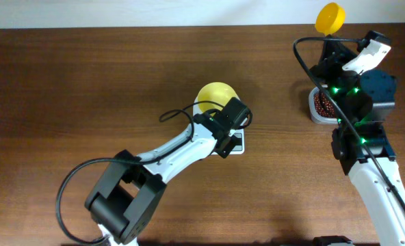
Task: Scoop item into bowl and weigh 50g on scale
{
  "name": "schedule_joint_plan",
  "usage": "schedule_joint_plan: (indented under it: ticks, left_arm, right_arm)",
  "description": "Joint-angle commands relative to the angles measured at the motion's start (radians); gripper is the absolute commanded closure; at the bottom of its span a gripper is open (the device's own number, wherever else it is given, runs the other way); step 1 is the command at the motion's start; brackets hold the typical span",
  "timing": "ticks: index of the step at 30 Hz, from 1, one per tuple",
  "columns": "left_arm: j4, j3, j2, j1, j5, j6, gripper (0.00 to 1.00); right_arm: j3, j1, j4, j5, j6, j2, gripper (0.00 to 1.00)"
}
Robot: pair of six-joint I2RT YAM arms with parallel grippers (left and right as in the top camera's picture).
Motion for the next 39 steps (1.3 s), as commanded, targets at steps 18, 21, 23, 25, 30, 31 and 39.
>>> schedule_joint_plan:
  ticks: [18, 21, 23, 25, 30, 31, 39]
  left_arm:
    - [0.065, 0.016, 0.071, -0.002, 0.062, -0.011, 1.00]
    - [0.043, 0.027, 0.063, -0.001, 0.060, -0.011, 1.00]
    - [-0.028, 0.069, 0.027, -0.001, 0.059, -0.011, 1.00]
    - [-0.136, 0.138, -0.055, 0.002, 0.059, 0.002, 1.00]
    - [-0.090, 0.182, -0.322, 0.088, 0.055, 0.050, 1.00]
    - [-0.055, 0.182, -0.383, 0.146, 0.056, 0.050, 1.00]
    - [0.054, 0.181, -0.477, 0.488, 0.055, 0.050, 1.00]
  right_arm:
    - [0.018, -0.007, -0.019, 0.009, 0.004, -0.014, 0.96]
    - [0.018, -0.007, -0.018, 0.009, 0.004, -0.014, 0.96]
    - [0.018, -0.007, -0.018, 0.009, 0.005, -0.014, 0.96]
    - [0.018, -0.007, -0.018, 0.009, 0.005, -0.014, 0.96]
    - [0.018, -0.007, -0.018, 0.009, 0.005, -0.014, 0.96]
    - [0.018, -0.007, -0.018, 0.009, 0.004, -0.014, 0.96]
    - [0.018, -0.007, -0.018, 0.013, 0.004, -0.010, 0.96]
